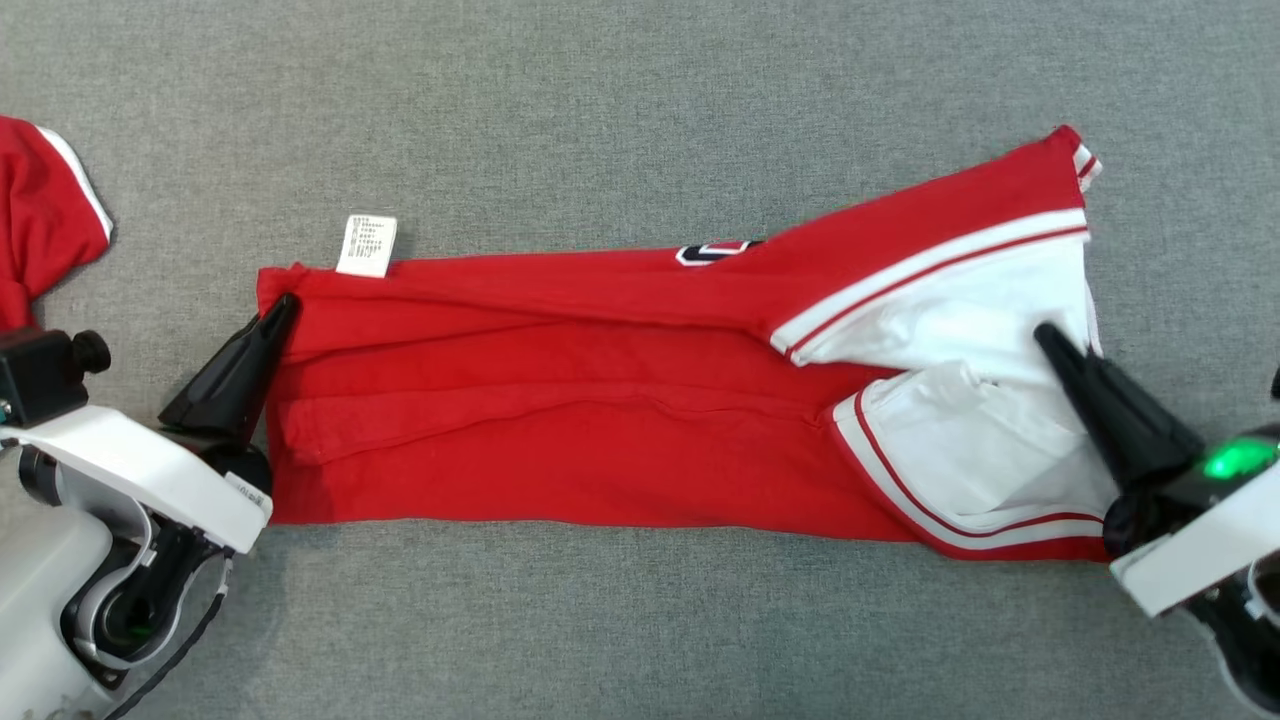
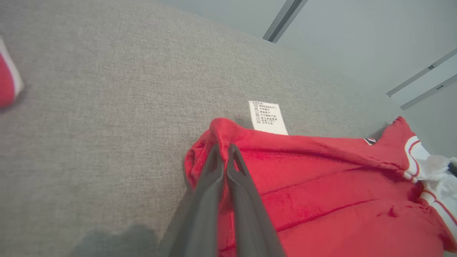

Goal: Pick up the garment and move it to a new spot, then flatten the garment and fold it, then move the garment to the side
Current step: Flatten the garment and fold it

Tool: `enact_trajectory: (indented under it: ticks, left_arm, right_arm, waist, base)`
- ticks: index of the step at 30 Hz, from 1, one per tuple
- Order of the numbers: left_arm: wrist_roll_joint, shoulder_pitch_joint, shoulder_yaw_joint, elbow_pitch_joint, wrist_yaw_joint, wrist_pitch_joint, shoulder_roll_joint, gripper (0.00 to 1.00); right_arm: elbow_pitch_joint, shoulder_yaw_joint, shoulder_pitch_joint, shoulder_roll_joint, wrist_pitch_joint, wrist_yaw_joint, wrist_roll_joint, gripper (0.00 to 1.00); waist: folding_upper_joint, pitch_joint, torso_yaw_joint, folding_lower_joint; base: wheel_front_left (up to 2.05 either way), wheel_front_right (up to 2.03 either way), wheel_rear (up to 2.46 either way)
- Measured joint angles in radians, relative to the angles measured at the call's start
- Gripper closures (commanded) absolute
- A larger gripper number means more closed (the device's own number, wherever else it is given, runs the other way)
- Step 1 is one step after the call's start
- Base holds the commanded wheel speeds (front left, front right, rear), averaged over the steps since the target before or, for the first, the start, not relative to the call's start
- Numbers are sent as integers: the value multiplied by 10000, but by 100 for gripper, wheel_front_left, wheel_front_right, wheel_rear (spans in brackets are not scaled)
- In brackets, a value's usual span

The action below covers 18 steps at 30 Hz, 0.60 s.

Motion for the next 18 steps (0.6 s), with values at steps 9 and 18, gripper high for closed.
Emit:
enact_trajectory:
  ticks: [9, 18]
  left_arm:
    - [408, 671, 391, 146, 546, -44, -384, 0]
    - [3513, 2059, 3990, -589, 1676, -48, -1923, 0]
  right_arm:
    - [-460, -1216, 1712, 2176, 897, 0, -1448, 0]
    - [-554, -2036, 1800, 2915, -284, 0, -3524, 0]
  waist:
    - [0, -143, 12, 0]
    - [0, -728, -99, 0]
  base:
    - [0, 0, 0]
    - [0, 0, 0]
